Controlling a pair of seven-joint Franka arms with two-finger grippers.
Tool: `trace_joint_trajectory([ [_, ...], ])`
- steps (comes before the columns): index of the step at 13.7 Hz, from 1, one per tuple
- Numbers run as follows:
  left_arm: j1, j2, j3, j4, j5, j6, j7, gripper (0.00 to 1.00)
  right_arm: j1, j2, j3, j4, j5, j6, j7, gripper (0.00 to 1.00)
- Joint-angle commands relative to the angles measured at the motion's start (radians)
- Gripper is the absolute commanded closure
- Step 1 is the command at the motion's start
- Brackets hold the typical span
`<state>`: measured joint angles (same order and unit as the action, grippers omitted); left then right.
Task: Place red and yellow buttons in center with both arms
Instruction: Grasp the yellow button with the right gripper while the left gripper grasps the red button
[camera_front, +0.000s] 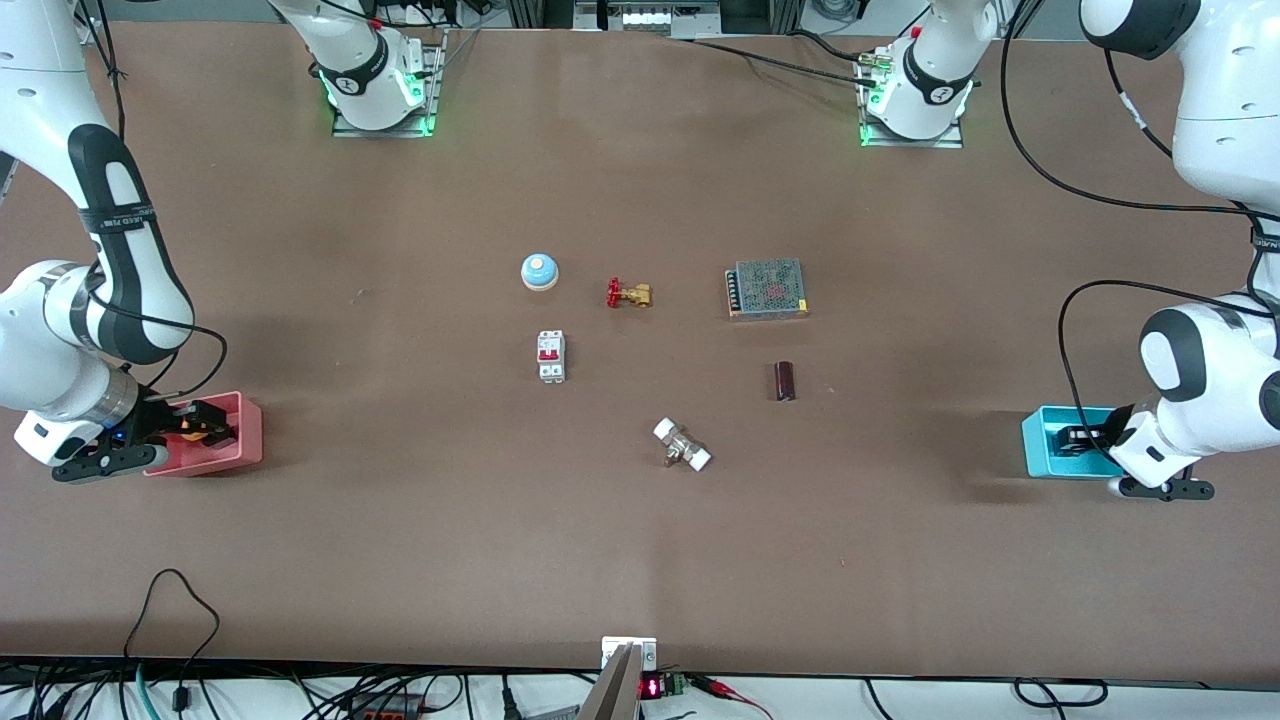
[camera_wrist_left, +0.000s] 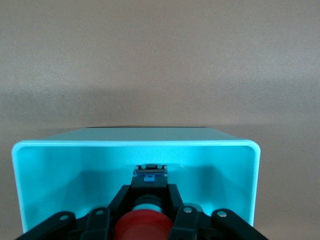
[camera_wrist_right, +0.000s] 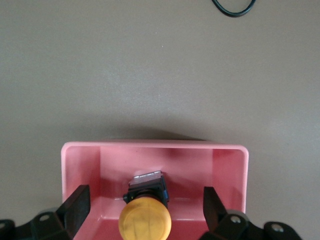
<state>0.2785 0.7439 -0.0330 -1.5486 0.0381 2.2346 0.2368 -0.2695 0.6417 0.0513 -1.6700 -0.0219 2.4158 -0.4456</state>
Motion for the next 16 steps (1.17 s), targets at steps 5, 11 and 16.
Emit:
trace_joint_trajectory([
  [5,-0.015,-0.075,-0.010,0.140,0.012,-0.289,-0.002,0.71,-0.010,0.007,0.008,-0.014,-0.009,0.026,-0.018,0.04],
  [11,-0.122,-0.124,-0.025,0.171,0.006,-0.493,-0.180,0.71,-0.008,0.009,0.008,-0.019,-0.009,0.026,-0.031,0.35],
  [16,-0.217,-0.120,-0.031,0.052,-0.007,-0.399,-0.306,0.71,-0.008,0.009,0.008,-0.019,-0.009,0.025,-0.054,0.65],
])
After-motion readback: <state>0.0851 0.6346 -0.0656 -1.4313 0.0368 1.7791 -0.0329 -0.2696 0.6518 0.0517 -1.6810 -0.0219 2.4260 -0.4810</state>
